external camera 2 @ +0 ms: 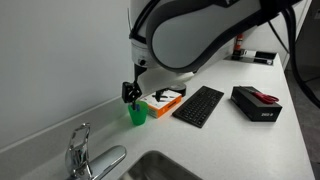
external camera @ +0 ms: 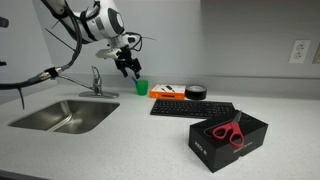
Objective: Take the marker out of the cup and put it on the counter
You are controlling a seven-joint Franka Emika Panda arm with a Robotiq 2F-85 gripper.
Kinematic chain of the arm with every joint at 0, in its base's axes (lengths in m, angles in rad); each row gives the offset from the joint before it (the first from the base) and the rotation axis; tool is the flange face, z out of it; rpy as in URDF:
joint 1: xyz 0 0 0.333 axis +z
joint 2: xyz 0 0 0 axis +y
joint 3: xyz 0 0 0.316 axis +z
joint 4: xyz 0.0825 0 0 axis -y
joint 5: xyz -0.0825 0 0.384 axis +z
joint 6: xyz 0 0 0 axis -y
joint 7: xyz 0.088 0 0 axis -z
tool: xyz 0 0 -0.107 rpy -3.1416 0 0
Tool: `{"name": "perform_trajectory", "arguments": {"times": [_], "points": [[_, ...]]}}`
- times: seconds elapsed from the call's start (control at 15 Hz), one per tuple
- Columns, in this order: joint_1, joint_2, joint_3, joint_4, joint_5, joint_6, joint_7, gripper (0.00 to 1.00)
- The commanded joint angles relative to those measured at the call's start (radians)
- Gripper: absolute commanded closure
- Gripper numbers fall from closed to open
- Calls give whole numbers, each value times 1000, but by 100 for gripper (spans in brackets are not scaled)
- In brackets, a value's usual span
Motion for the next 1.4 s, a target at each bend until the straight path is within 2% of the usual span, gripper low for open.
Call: {"name": "perform_trajectory", "arguments": {"times": [0.0,0.4,0.47,0.6,1.13,1.2,1.27,1.33], "points": [[45,63,-45,73,-58,16,111,0],[71,118,-65,130,-77,6,189,3],[74,126,-67,139,-79,6,196,26],[79,139,-72,151,-80,4,206,32],[78,154,-77,182,-73,-2,208,94],[77,146,-78,178,-72,-5,205,100],[73,131,-78,171,-69,-7,198,100],[70,115,-78,163,-66,-6,191,96]]}}
